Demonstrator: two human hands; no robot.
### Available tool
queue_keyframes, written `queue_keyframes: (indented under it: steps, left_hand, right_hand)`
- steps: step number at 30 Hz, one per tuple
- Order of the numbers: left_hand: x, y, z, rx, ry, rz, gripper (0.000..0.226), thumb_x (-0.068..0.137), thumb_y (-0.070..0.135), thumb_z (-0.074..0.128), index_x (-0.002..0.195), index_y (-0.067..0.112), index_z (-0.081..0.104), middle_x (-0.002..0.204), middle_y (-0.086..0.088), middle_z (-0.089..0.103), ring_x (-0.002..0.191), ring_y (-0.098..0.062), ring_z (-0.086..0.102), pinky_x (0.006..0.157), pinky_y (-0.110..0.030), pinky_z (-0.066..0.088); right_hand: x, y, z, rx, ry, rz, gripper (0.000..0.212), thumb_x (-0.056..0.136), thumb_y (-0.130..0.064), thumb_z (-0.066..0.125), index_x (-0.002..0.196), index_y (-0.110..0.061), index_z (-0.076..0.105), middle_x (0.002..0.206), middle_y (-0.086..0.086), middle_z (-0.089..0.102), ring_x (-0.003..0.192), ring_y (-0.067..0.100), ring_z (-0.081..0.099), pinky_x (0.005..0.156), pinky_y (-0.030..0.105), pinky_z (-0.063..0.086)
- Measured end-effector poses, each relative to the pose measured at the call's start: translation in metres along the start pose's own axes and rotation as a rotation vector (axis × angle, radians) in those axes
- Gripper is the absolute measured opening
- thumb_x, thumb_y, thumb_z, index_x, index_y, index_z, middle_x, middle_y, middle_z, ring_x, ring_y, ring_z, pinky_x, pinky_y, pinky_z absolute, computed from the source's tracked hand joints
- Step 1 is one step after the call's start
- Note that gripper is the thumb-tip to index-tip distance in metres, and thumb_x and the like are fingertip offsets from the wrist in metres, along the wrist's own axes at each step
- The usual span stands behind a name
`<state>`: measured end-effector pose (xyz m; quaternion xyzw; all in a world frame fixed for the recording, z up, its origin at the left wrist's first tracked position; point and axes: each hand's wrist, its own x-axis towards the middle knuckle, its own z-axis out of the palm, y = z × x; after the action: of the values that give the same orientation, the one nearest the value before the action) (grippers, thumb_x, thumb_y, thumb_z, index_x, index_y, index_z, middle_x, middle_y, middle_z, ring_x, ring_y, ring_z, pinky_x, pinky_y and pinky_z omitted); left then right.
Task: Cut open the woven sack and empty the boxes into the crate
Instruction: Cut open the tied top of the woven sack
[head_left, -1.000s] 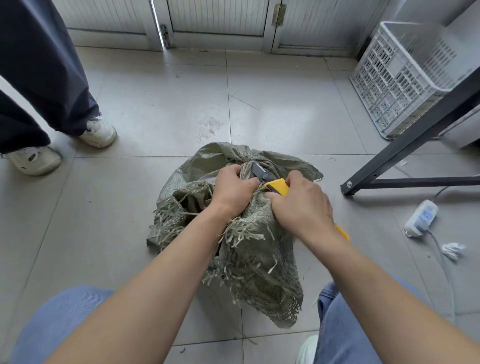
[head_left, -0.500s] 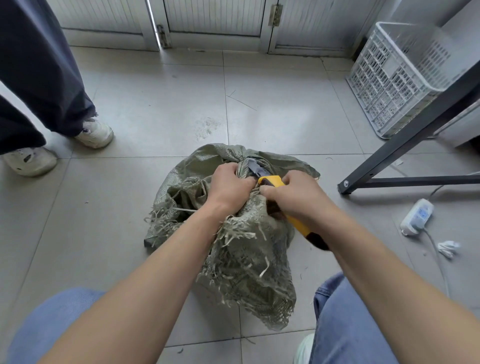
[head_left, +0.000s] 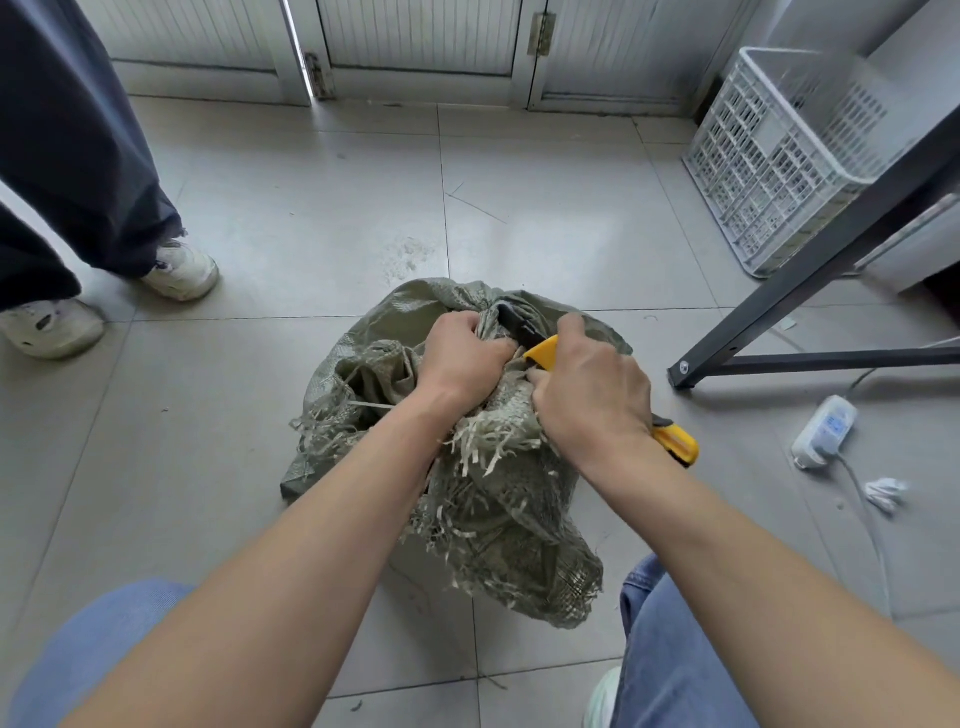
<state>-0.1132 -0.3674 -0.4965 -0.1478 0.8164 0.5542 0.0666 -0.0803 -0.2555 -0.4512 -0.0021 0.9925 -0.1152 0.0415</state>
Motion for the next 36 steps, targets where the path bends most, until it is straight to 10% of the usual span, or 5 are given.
queue_keyframes:
  steps: [11, 13, 16, 21, 36]
  left_hand:
    - [0.0, 0.015, -0.004, 0.125, 0.013, -0.01, 0.026, 0.083, 0.008, 0.058, 0.061, 0.008, 0.043, 0.052, -0.007, 0.037, 0.05, -0.026, 0.035, 0.048, -0.033, 0.025]
    - [-0.003, 0.011, -0.004, 0.167, 0.016, -0.01, 0.026, 0.083, 0.007, 0.058, 0.059, 0.004, 0.049, 0.055, -0.015, 0.044, 0.097, -0.009, 0.033, 0.05, -0.039, 0.029]
    - [-0.004, 0.004, -0.004, 0.21, 0.0, -0.024, 0.043, 0.082, 0.009, 0.059, 0.053, 0.014, 0.027, 0.051, -0.003, 0.026, 0.054, -0.022, 0.024, 0.049, -0.034, 0.017]
    - [0.001, 0.009, -0.007, 0.184, 0.027, -0.045, 0.041, 0.082, 0.01, 0.06, 0.054, 0.011, 0.03, 0.052, -0.003, 0.031, 0.048, -0.018, 0.025, 0.045, -0.029, 0.02]
    - [0.0, 0.015, -0.001, 0.14, 0.015, -0.009, 0.02, 0.079, 0.011, 0.062, 0.062, 0.01, 0.052, 0.055, -0.01, 0.038, 0.053, -0.02, 0.031, 0.051, -0.027, 0.025]
  right_hand:
    - [0.023, -0.013, -0.001, 0.034, -0.064, 0.041, 0.024, 0.088, -0.02, 0.054, 0.11, -0.012, 0.05, 0.113, 0.017, 0.065, 0.105, 0.038, 0.059, 0.072, 0.032, 0.033]
    - [0.032, -0.007, -0.001, 0.266, -0.196, 0.168, 0.011, 0.084, -0.021, 0.06, 0.092, -0.016, 0.054, 0.11, 0.016, 0.065, 0.092, 0.032, 0.059, 0.068, 0.026, 0.036]
    - [0.041, -0.003, 0.002, 0.535, -0.357, 0.287, 0.025, 0.081, -0.023, 0.069, 0.068, -0.015, 0.049, 0.084, 0.009, 0.06, 0.066, 0.022, 0.052, 0.048, 0.022, 0.04]
    - [0.031, -0.01, -0.004, 0.148, -0.087, 0.101, 0.022, 0.084, -0.025, 0.059, 0.102, -0.013, 0.058, 0.111, 0.014, 0.064, 0.105, 0.036, 0.058, 0.071, 0.03, 0.033]
    - [0.014, -0.005, -0.017, -0.035, -0.04, 0.035, 0.029, 0.087, -0.022, 0.056, 0.112, -0.008, 0.055, 0.117, 0.018, 0.063, 0.11, 0.039, 0.057, 0.081, 0.036, 0.044]
